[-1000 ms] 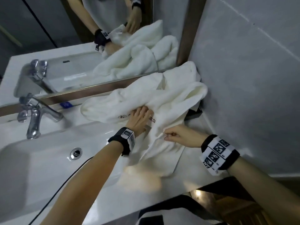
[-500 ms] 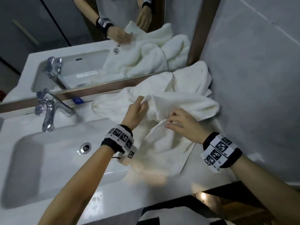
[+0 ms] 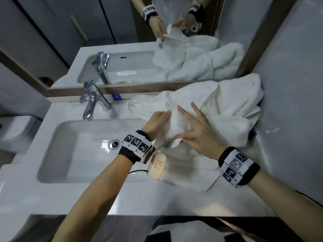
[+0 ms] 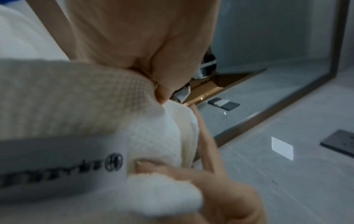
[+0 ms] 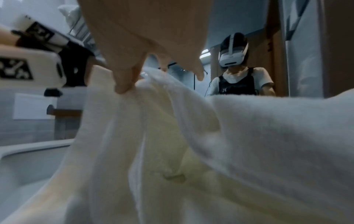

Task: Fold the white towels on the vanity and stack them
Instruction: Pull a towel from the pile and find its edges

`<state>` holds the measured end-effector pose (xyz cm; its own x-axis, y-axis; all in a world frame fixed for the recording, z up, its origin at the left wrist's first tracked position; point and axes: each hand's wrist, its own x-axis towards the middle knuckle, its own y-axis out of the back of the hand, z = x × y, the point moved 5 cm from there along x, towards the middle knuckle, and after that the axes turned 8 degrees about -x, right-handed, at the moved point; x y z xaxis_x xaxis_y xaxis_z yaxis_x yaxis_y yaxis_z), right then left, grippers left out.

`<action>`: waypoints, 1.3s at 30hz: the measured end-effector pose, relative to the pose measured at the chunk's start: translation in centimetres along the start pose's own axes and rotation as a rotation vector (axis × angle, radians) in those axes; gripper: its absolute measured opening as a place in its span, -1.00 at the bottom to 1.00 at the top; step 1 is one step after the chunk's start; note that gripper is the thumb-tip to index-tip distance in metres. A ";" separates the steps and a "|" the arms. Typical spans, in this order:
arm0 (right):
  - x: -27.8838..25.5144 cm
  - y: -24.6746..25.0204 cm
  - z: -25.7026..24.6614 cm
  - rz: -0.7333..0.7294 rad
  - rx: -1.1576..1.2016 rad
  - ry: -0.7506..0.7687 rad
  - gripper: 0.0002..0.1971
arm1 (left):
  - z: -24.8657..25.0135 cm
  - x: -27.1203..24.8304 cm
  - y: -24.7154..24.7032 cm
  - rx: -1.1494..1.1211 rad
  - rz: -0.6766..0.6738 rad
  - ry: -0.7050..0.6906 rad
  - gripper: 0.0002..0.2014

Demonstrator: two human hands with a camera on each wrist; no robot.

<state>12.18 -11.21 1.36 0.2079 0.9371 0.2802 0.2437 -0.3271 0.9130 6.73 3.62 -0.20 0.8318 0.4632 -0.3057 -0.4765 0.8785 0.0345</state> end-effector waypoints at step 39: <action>-1.5 1.3 4.7 0.003 0.523 -0.539 -0.64 | 3.0 -2.2 -2.0 0.160 0.236 -0.386 -0.67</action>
<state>16.64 -13.62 0.77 0.6118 0.7906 -0.0245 0.6330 -0.4709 0.6145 6.66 1.22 3.30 0.7654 0.6353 0.1027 -0.6406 0.7368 0.2160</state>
